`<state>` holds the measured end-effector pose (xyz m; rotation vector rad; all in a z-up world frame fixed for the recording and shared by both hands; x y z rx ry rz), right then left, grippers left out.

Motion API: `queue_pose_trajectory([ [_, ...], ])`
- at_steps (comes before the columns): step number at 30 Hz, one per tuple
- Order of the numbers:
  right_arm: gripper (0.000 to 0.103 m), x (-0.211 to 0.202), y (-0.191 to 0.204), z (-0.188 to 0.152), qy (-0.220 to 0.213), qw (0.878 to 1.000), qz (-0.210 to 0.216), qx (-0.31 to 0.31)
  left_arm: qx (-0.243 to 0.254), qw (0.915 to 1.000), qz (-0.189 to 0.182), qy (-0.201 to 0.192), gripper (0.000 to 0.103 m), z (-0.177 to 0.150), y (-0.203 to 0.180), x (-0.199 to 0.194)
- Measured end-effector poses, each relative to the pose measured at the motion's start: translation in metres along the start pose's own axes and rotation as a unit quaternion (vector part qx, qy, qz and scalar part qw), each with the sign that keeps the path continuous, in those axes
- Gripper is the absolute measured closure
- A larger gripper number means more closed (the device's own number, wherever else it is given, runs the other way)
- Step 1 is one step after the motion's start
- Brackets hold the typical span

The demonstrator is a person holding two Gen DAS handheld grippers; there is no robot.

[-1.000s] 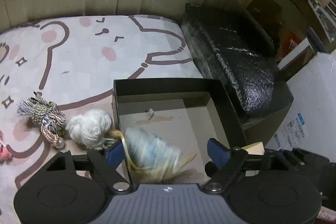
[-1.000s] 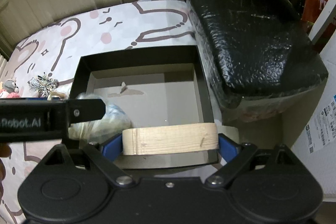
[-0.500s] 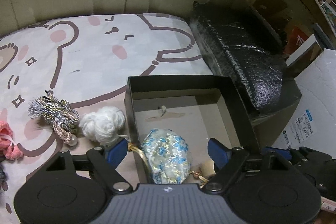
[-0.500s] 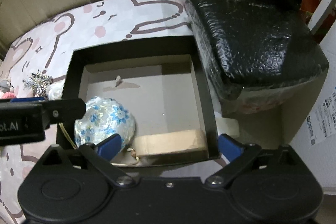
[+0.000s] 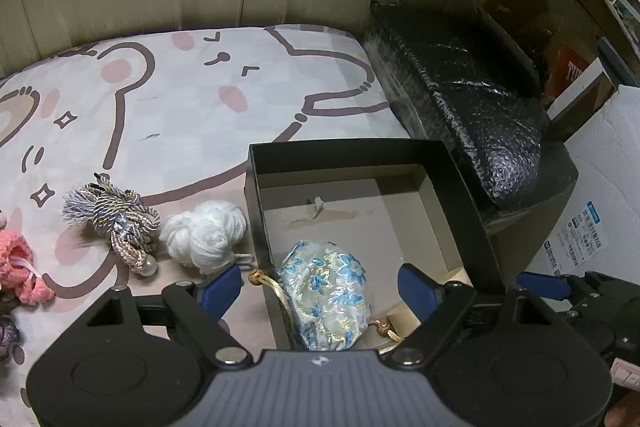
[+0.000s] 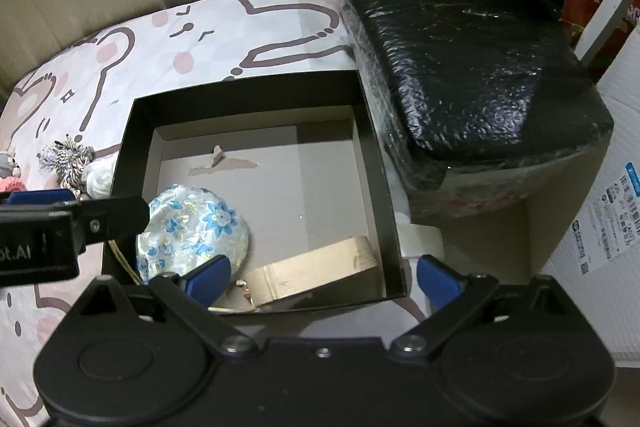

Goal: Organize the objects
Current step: 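Lower the pouch and block into the black box and open both tools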

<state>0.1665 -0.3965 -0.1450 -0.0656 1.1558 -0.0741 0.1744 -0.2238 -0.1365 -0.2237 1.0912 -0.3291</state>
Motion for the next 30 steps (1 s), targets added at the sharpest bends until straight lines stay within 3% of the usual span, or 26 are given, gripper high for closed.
queue_pose_trajectory([
  [30, 0.003, -0.065, -0.004, -0.002, -0.057, 0.998, -0.011, 0.019, 0.011, 0.9995, 0.017, -0.023, 0.009, -0.015, 0.013, -0.046],
])
Point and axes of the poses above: each gripper's, at about its wrist camera, not at the fingertips, and x roughly the way its jaws point, y to its left, z to its top, the point moved 5 cm from there along x, roughly the way its jaws point, and after that the axes turned 3 degrees about -z, right-handed, at the moved point
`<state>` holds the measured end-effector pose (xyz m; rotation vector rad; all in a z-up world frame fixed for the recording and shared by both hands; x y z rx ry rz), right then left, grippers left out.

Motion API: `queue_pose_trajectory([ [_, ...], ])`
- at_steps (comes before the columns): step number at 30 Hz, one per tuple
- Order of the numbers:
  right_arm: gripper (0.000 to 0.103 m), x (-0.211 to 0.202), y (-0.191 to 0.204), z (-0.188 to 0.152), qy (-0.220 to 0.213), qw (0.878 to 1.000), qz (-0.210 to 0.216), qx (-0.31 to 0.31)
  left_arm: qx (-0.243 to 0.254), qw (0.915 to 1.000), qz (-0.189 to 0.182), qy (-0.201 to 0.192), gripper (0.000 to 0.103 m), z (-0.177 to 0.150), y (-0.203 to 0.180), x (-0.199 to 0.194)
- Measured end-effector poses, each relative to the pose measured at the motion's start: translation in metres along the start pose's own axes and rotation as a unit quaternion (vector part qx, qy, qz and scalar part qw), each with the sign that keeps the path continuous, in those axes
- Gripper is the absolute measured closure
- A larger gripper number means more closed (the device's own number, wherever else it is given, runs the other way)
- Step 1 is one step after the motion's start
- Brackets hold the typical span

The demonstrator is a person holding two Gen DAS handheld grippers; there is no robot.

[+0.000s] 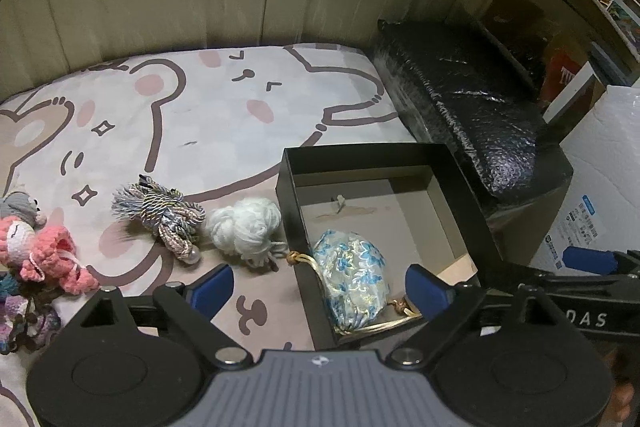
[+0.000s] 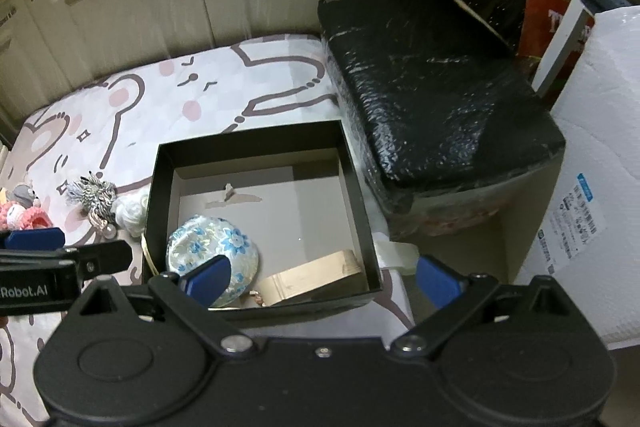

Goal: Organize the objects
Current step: 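Lower the pouch and block into the black box and open both tools, then lift both tools out of the black box and back away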

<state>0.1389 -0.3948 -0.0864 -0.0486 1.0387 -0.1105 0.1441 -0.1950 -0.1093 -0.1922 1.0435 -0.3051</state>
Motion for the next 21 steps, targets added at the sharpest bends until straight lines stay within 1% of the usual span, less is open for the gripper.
queue_pose_trajectory([
  [12, 0.002, -0.031, 0.001, -0.002, -0.027, 1.000, -0.003, 0.004, -0.011, 0.9996, 0.015, -0.019, 0.001, -0.006, 0.016, -0.025],
  [21, 0.000, -0.045, 0.003, -0.005, -0.045, 0.999, -0.003, 0.010, -0.009, 0.9992, 0.028, -0.026, 0.000, -0.011, 0.025, -0.037],
])
Point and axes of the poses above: each gripper's, at about its wrist camera, not at the fingertips, and x roughly the way its jaws point, y to its left, z to its top, the point moved 5 cm from there along x, roughly the way its jaws point, and after that the axes turned 3 degrees about -z, right-handed, at the moved point
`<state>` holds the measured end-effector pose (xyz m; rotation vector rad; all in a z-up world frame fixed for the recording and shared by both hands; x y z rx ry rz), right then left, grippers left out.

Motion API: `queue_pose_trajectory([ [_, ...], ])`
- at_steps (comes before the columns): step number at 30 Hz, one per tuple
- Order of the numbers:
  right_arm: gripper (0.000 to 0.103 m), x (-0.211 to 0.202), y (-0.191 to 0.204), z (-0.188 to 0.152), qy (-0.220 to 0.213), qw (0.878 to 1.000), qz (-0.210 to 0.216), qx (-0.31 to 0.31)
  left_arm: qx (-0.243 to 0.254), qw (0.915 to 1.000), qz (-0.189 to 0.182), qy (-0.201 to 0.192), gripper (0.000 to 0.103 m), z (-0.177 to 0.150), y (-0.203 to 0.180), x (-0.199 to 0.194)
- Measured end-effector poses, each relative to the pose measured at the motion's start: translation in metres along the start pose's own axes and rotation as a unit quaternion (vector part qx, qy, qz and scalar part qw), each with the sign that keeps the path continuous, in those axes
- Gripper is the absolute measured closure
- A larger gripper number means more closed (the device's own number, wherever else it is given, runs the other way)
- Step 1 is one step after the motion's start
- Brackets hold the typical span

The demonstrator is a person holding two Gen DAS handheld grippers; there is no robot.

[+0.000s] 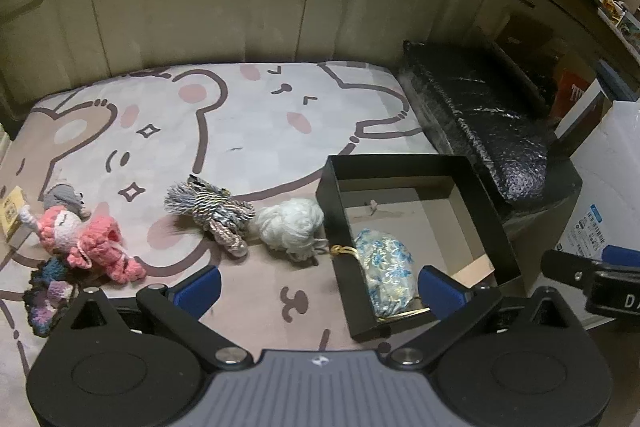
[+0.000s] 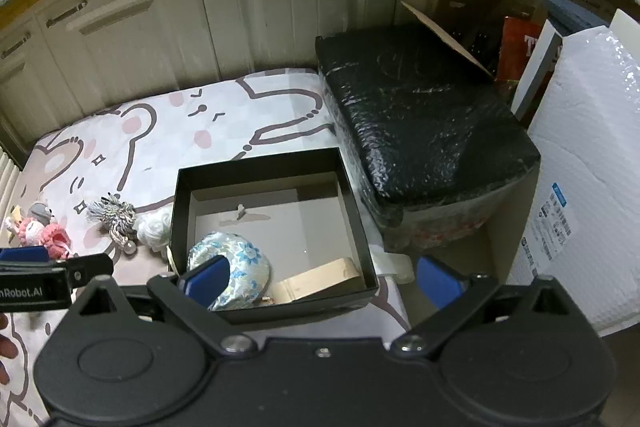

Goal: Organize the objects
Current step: 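Lift both tools out of the black box and back away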

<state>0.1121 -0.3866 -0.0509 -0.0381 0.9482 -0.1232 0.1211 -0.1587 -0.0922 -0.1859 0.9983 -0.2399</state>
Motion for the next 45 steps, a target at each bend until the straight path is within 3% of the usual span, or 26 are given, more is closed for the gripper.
queue_pose_trajectory([
  [25, 0.000, -0.004, 0.003, -0.006, -0.027, 1.000, -0.009, 0.009, 0.001, 0.9984, 0.046, -0.032, 0.000, -0.003, 0.029, -0.021],
  [45, 0.000, 0.007, 0.082, 0.008, -0.032, 0.999, 0.025, -0.029, -0.035, 0.9918, 0.109, -0.055, 0.000, -0.007, 0.110, -0.050],
])
Point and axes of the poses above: each gripper's, at about its wrist camera, not at the fingertips, and x roughly the way its jaws point, y to its left, z to its top, the point moved 5 cm from there along x, roughly the way its jaws point, and after that the axes turned 3 degrees about -z, right-handed, at the moved point
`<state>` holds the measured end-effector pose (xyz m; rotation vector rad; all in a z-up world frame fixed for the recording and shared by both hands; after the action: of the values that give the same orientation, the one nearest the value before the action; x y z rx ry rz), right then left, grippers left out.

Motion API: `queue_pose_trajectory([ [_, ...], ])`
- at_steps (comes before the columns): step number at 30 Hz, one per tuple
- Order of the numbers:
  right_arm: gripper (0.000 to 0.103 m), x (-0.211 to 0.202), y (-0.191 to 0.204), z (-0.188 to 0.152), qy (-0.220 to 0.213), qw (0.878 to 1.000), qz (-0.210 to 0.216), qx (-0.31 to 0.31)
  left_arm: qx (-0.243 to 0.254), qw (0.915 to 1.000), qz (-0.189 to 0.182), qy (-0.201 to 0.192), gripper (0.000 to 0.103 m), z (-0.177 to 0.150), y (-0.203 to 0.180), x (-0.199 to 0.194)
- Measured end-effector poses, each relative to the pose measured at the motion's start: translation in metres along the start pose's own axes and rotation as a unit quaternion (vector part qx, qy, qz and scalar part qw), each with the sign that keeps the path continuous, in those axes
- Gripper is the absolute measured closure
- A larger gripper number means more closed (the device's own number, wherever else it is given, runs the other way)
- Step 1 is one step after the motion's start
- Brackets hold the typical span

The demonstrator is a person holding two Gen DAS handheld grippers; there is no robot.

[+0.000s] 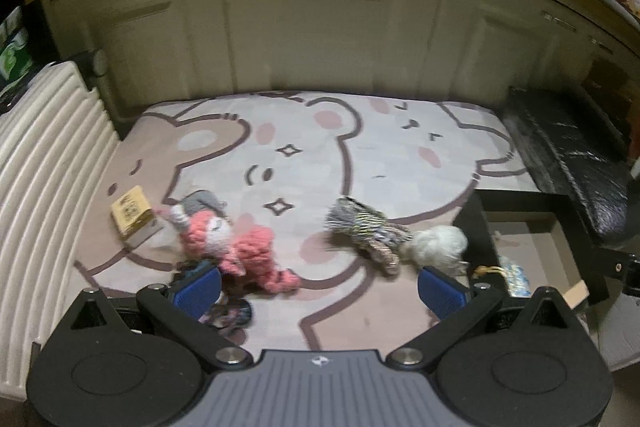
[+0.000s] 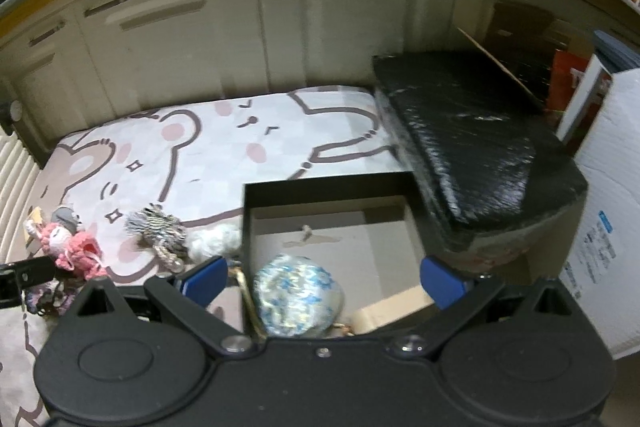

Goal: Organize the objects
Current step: 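Lift both tools out of the black box and back away, then grasp the crocheted doll with the left tool while the right tool grasps the rope toy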

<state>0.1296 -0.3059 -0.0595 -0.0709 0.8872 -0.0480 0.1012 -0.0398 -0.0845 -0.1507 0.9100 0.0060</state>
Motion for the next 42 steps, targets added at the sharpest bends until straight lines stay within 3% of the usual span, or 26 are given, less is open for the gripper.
queue_pose_trajectory([
  [19, 0.000, 0.008, 0.077, 0.012, -0.024, 0.997, 0.058, -0.048, -0.047, 0.9977, 0.047, -0.008, 0.000, -0.001, 0.071, -0.004],
  [28, 0.000, 0.009, 0.100, 0.019, -0.049, 0.993, 0.086, -0.056, -0.036, 0.9969, 0.068, -0.012, 0.000, -0.003, 0.089, 0.001],
  [32, 0.000, 0.018, 0.107, 0.022, -0.055, 0.994, 0.060, -0.070, -0.040, 0.9966, 0.072, -0.003, 0.000, -0.004, 0.098, 0.007],
  [38, 0.000, 0.035, 0.115, 0.023, -0.048, 0.993, 0.083, -0.072, -0.078, 0.9956, 0.051, 0.014, 0.000, -0.007, 0.114, 0.017],
  [42, 0.000, 0.047, 0.122, 0.023, -0.042, 0.992, 0.087, -0.080, -0.075, 0.9957, 0.048, 0.027, 0.002, -0.008, 0.117, 0.028],
])
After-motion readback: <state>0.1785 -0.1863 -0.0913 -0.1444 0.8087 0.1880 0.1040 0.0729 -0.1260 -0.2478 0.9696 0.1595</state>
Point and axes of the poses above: each gripper's, at about its wrist camera, not at the fingertips, and x roughly the way its jaws point, y to its left, z to its top, the point moved 5 cm from there along x, roughly the way its jaws point, and after that the axes turned 3 degrees about -z, right-handed, at the moved point
